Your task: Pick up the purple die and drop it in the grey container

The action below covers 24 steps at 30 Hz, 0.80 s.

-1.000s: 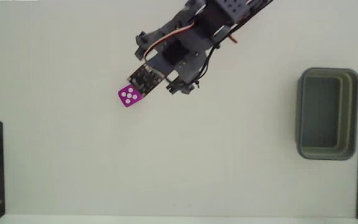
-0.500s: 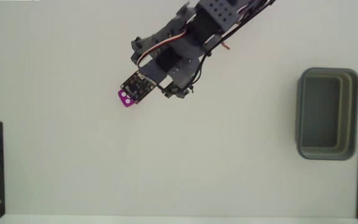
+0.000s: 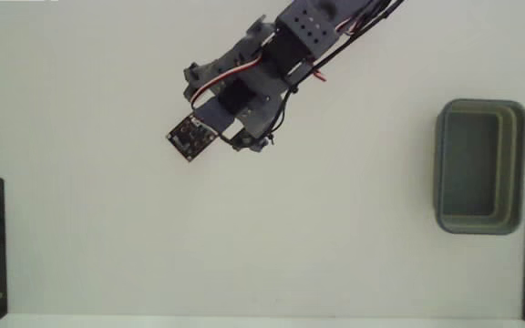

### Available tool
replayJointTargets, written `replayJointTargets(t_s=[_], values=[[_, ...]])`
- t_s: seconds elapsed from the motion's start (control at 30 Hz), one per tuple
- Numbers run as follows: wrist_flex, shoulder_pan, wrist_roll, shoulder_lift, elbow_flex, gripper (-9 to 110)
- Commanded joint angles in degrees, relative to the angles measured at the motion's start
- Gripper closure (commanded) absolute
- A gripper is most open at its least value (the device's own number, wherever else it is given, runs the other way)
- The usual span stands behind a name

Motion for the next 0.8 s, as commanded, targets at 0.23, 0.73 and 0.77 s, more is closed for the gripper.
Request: replayJointTargets(t_s=[0.23, 0.73, 0.77], values=[[-2.83, 0.76, 0.26, -2.82, -5.01, -9], [-5.08, 0.76, 0.26, -8.94, -8.88, -9], [-5.22, 0.76, 0.26, -9.4, -9.2, -9]])
